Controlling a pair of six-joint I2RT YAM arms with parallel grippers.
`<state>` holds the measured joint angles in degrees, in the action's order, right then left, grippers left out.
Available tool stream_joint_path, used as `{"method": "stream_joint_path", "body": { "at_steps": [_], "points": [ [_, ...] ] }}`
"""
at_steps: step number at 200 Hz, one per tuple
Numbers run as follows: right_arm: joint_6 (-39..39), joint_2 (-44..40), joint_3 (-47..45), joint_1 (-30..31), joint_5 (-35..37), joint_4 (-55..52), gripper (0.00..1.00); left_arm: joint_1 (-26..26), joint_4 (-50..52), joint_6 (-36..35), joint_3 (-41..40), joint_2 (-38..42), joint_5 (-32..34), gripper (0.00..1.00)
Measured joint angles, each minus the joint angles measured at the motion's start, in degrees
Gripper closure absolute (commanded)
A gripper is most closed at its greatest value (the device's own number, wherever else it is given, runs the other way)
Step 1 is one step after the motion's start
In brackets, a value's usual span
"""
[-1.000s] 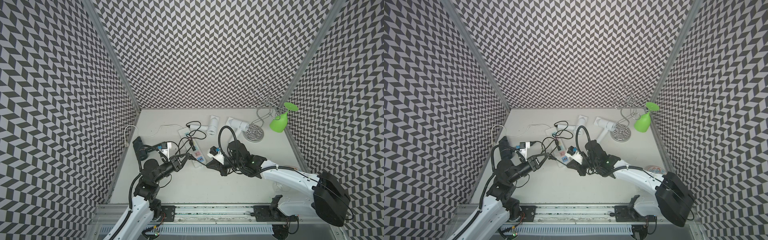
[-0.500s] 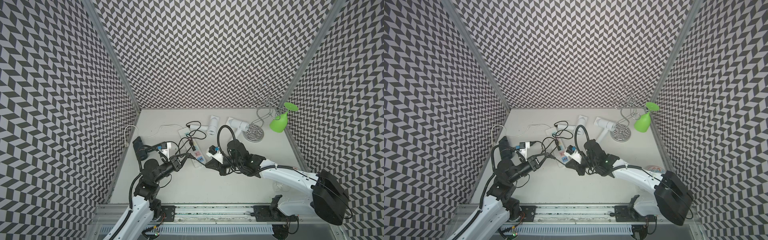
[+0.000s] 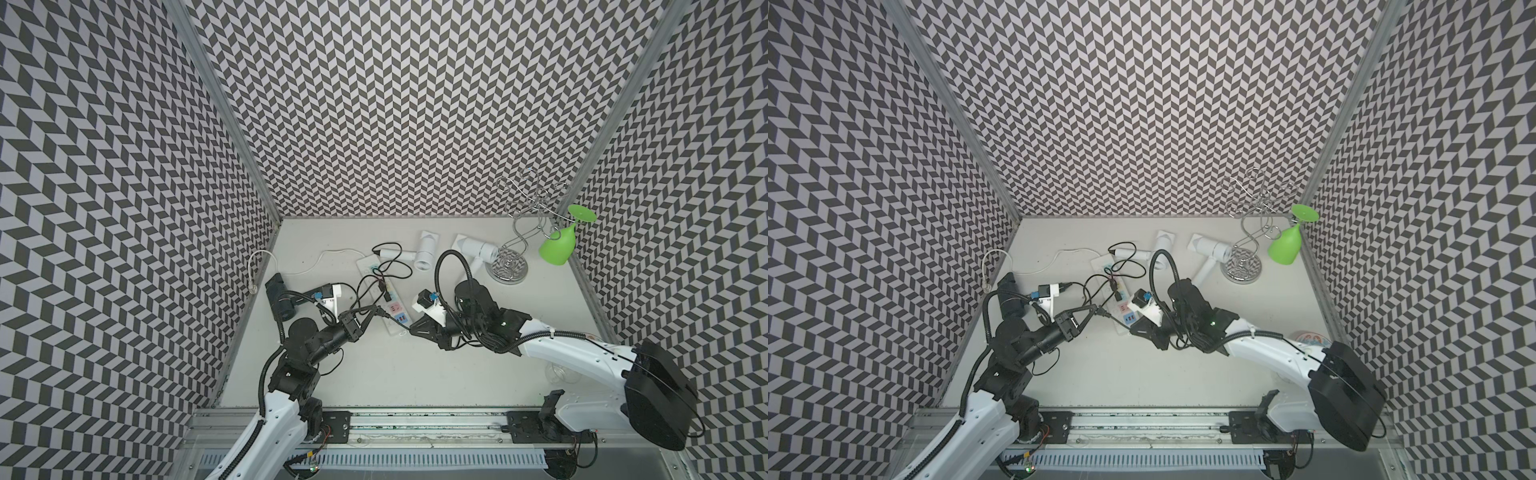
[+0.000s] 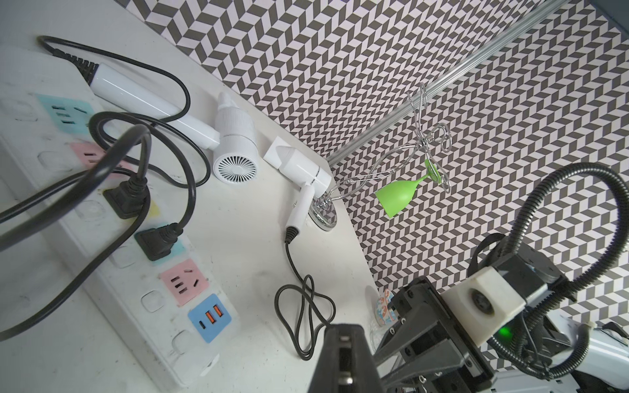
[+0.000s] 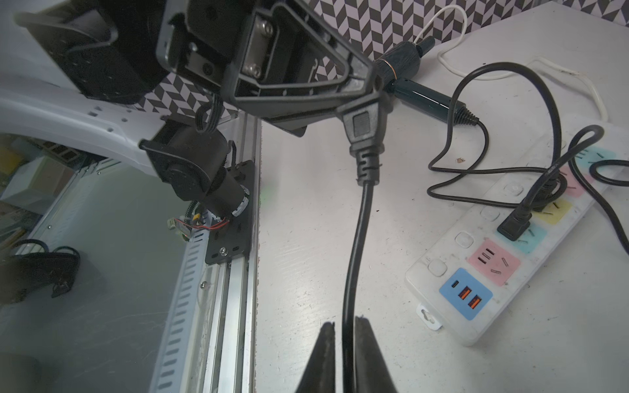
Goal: Charge the blow dryers
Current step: Pick up the plug from the center of the board.
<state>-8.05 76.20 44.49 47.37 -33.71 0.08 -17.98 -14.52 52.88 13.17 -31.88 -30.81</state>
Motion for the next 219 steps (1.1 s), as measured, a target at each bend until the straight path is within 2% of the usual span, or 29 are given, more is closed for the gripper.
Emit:
{"method": "stream_joint_path", "body": {
  "at_steps": [10,27,72,87,135,165,219],
  "points": [
    [0.81,0.0,-0.09,0.02,0.66,0.66,0.66,0.0,-0.04,0.44,0.0,-0.04,0.37,0.91],
    [1.86,0.0,-0.57,0.04,2.05,2.19,0.6,0.0,-0.46,0.92,0.0,-0.04,1.03,0.91],
    [5.4,-1.01,-1.73,-0.26,6.4,3.23,0.5,0.0,-1.6,2.03,0.0,-0.39,3.39,0.92],
    [7.37,-2.73,-2.25,-0.42,8.63,3.21,0.43,0.0,-2.03,2.36,0.0,-0.87,4.15,0.91],
    [14.34,-10.12,-4.17,-1.14,14.25,3.1,0.31,0.0,-5.09,4.11,0.0,-4.42,5.68,0.91],
    [19.56,-14.8,-6.99,-1.18,14.93,3.52,0.0,0.0,-8.33,6.03,0.0,-6.62,6.38,0.91],
    [33.05,-21.4,-13.88,-1.2,18.97,9.38,0.01,-0.24,-16.06,11.34,-0.02,-10.32,8.26,0.9]
  ]
}}
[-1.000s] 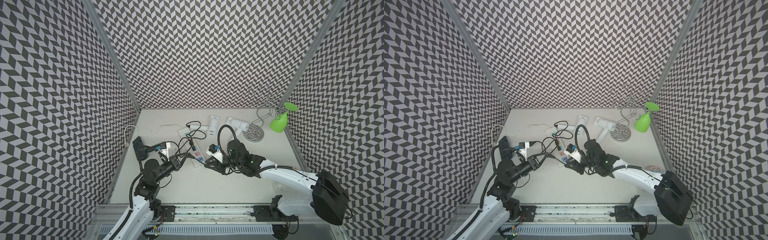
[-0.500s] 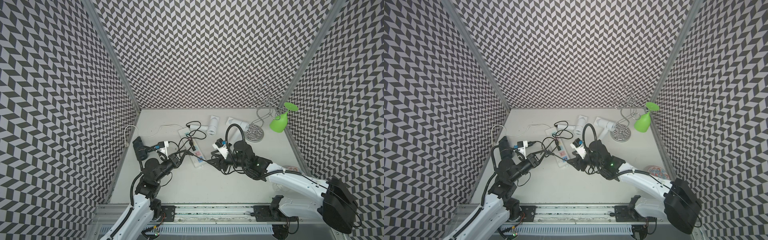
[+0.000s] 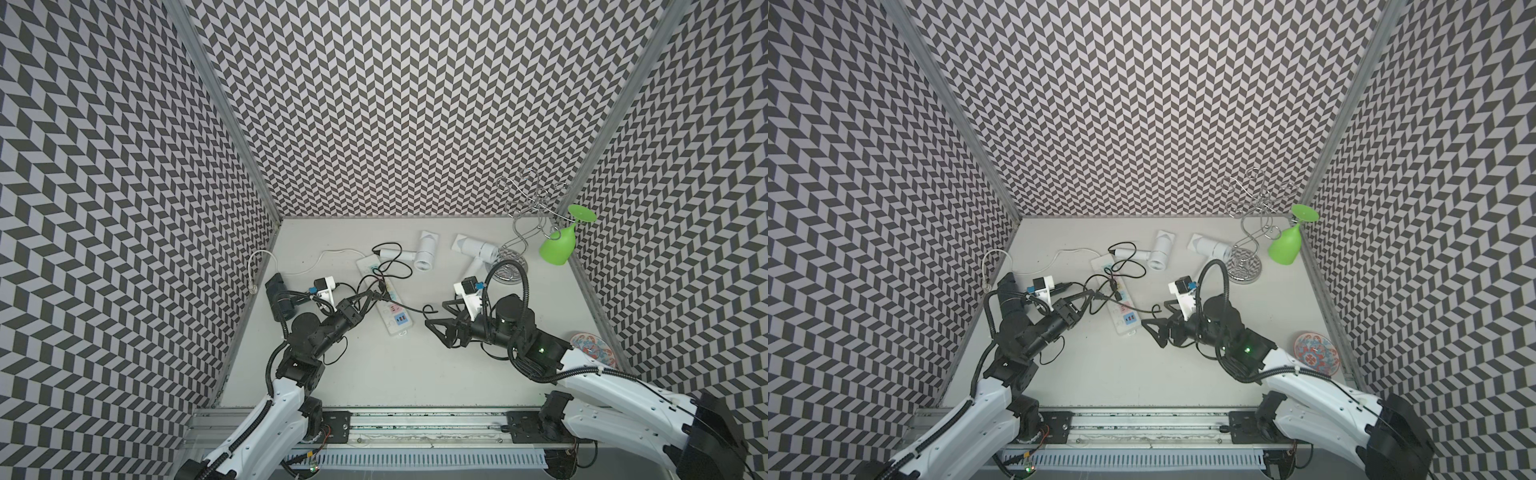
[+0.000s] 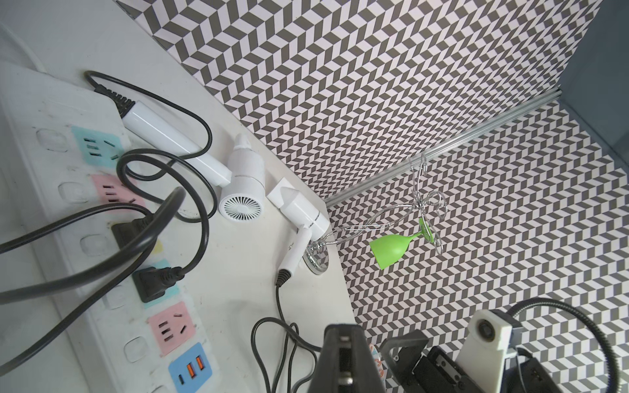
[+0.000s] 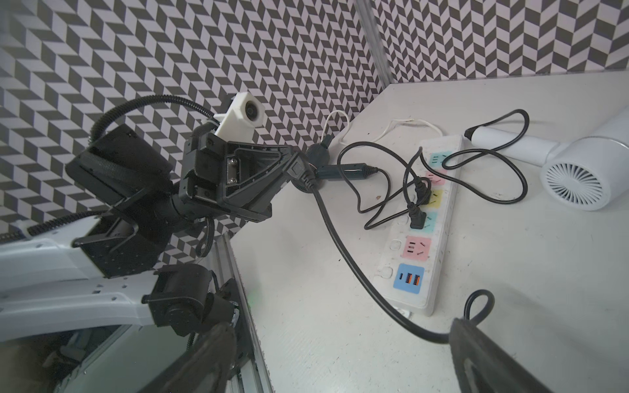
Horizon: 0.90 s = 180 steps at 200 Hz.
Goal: Charge the blow dryers
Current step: Pick up the plug from the center of the board.
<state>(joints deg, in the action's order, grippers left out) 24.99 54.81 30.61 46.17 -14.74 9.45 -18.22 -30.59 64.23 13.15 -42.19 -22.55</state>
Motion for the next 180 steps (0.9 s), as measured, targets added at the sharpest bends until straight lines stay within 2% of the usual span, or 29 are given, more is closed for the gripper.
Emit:
{"method": "stream_joint_path", "body": {
  "at_steps": [35,83,111,130,148,180],
  "points": [
    [6.62,-2.56,-5.35,-0.48,1.01,6.21,0.01,-1.11,-5.16,4.37,-0.7,-1.86,1.7,0.9],
    [14.12,-6.29,-12.72,-1.75,-0.07,17.53,0.0,-4.11,-9.05,9.64,-0.9,-0.37,5.84,0.9],
    [17.79,-6.25,-14.05,-2.01,-1.51,24.44,0.08,-6.69,-10.78,12.04,-2.4,2.75,9.62,0.9],
    [20.22,-3.67,-12.83,-2.05,-3.45,29.14,0.12,-8.57,-11.5,13.2,-3.65,4.11,12.0,0.9],
    [21.97,1.49,-9.84,-2.03,-6.91,32.35,0.19,-10.05,-12.15,14.1,-4.15,4.2,13.9,0.9],
    [24.94,9.86,-7.28,-1.42,-11.72,39.43,0.25,-12.17,-14.27,15.43,-4.26,3.61,16.26,0.91]
  ]
}}
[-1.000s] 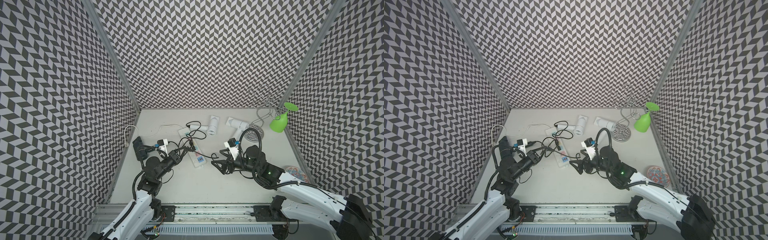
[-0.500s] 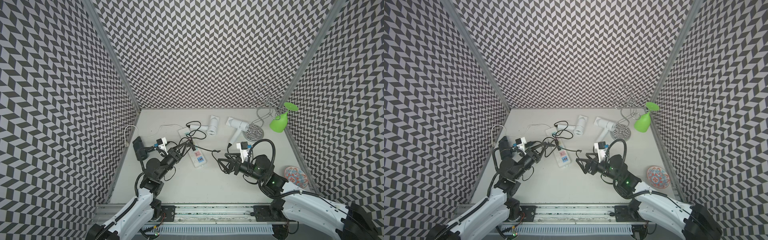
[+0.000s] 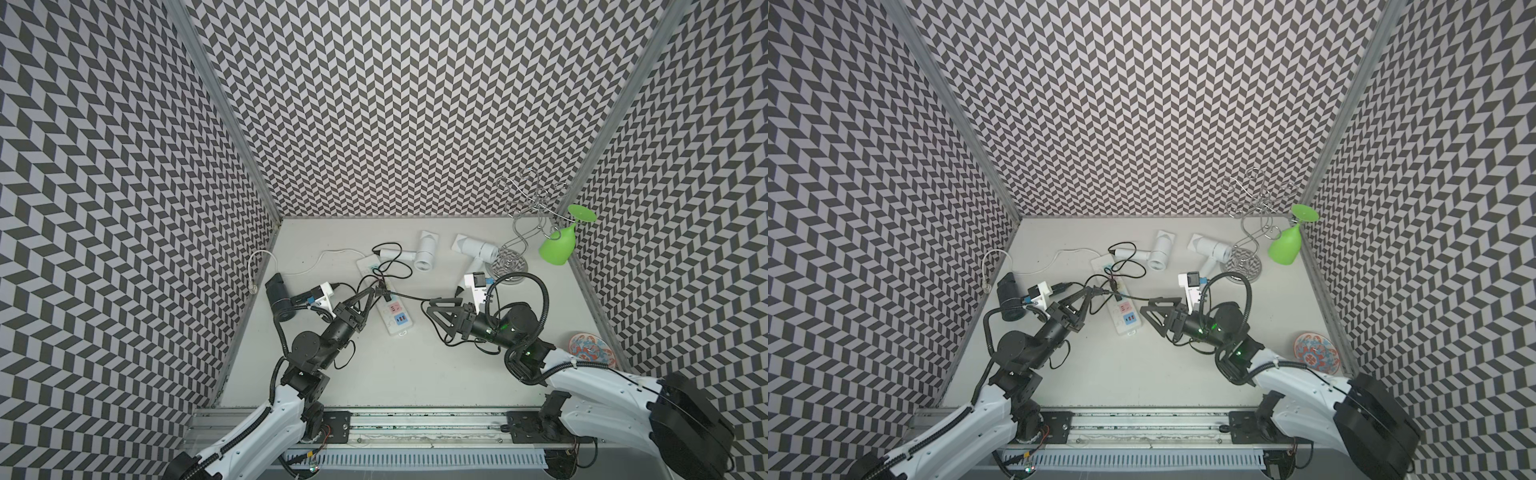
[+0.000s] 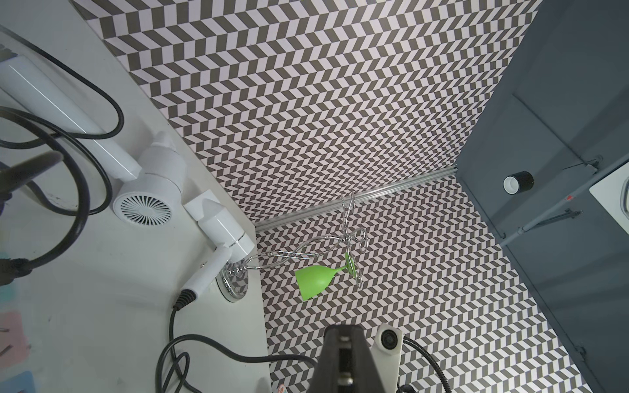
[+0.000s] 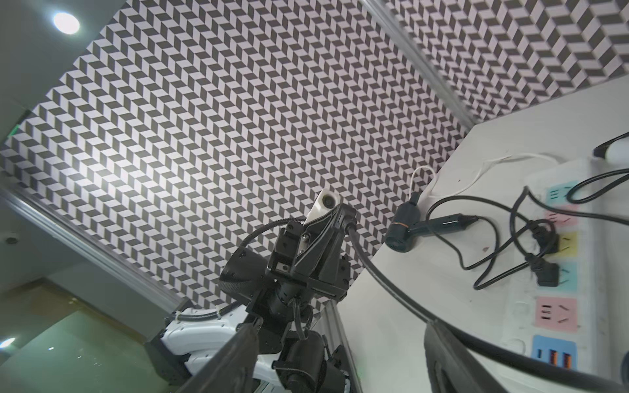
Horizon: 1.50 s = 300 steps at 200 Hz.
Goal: Charge the blow dryers
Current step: Pick up the plug from the center of the board.
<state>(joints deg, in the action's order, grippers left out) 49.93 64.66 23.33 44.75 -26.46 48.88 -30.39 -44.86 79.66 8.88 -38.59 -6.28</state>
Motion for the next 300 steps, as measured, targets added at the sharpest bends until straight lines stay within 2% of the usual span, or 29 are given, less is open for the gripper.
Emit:
{"method": "stream_joint_path", "body": {
  "at_steps": [31,68,77,95,117,190,239,300],
  "points": [
    [2.16,3.82,-0.02,1.25,-1.88,3.48,0.27,-2.03,-2.16,1.07,-0.74,-0.17,2.4,0.91],
    [2.08,2.64,-0.04,2.91,0.07,2.54,0.25,-3.3,-2.71,1.22,-0.9,0.09,4.98,0.91],
    [1.9,1.99,-0.04,3.21,0.9,2.32,0.27,-3.52,-2.95,1.25,-0.9,-0.04,5.62,0.91],
    [1.38,1.73,0.0,3.58,2.23,2.45,0.36,-4.79,-4.0,1.29,-0.9,-1.01,6.82,0.91],
    [1.4,3.17,0.74,3.8,2.84,3.15,0.42,-7.61,-5.53,1.42,-0.9,-2.8,8.79,0.91],
    [0.42,8.41,5.95,6.21,4.22,7.34,0.43,-16.81,-15.21,-0.7,-0.87,-6.99,16.44,0.91],
    [-1.05,9.99,7.85,6.8,5.29,8.22,0.54,-19.39,-23.54,-2.23,-0.87,-12.72,18.14,0.91],
    [-2.67,11.72,10.69,6.86,5.44,7.76,0.55,-21.4,-28.83,-3.91,-0.61,-14.58,19.98,0.91]
  ]
}}
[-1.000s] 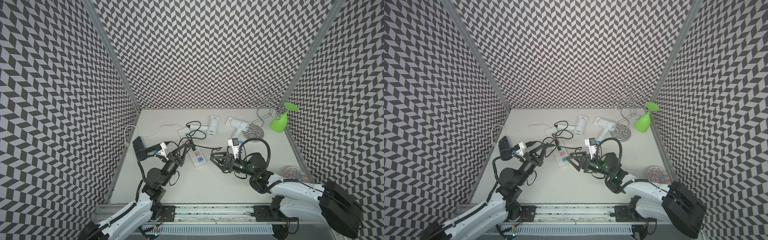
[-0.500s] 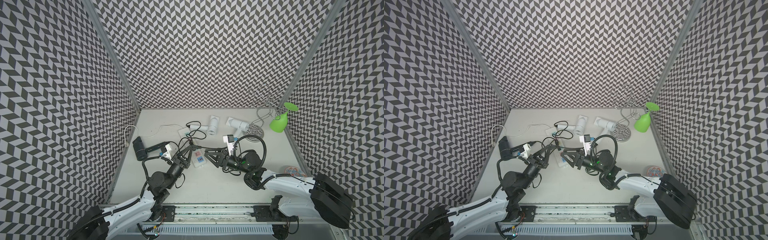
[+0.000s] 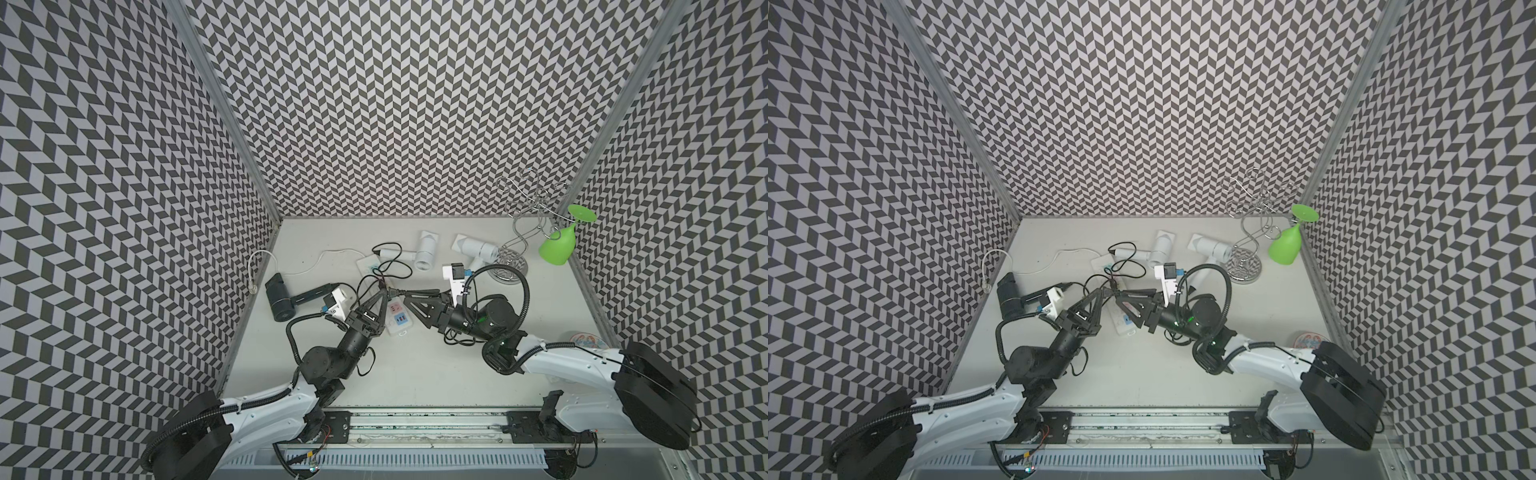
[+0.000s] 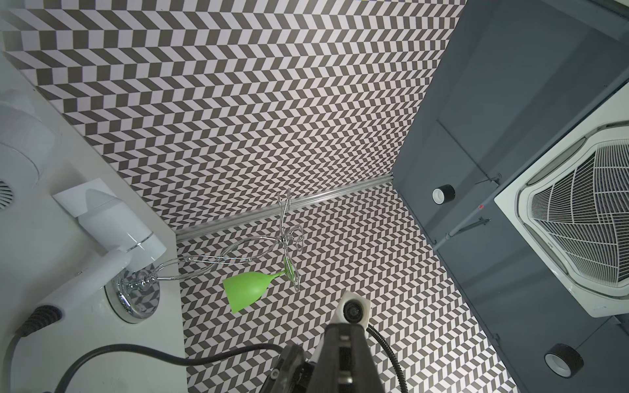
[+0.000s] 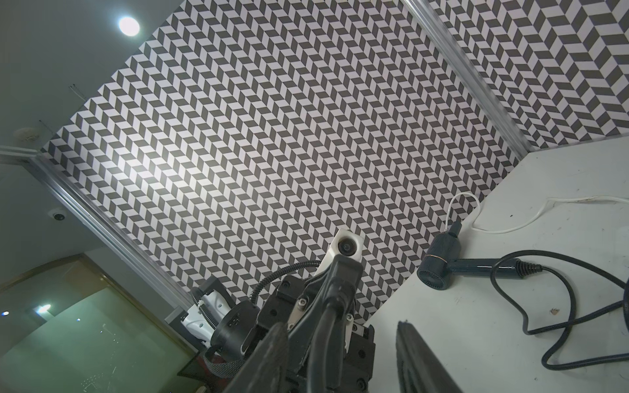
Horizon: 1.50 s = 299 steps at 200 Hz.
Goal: Charge the blow dryers
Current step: Pick up the plug from the center of the board.
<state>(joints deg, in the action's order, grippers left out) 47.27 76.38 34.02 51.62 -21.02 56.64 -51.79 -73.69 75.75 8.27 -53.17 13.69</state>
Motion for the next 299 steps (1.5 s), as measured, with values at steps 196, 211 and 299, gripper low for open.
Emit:
{"method": "stream_joint_path", "body": {
  "at_steps": [196,211,299],
  "points": [
    [-5.84,-0.24,2.73,0.07,0.52,-5.46,0.67,-4.13,-2.91,-4.9,1.2,-1.97,2.89,0.92],
    [-6.12,-0.76,2.73,0.11,0.63,-5.97,0.67,-4.24,-1.75,-5.42,1.2,-1.01,2.64,0.92],
    [-5.25,-2.67,6.67,-0.09,-4.61,-12.81,0.68,-4.46,3.26,-9.84,2.19,4.2,0.72,0.91]
  ]
}}
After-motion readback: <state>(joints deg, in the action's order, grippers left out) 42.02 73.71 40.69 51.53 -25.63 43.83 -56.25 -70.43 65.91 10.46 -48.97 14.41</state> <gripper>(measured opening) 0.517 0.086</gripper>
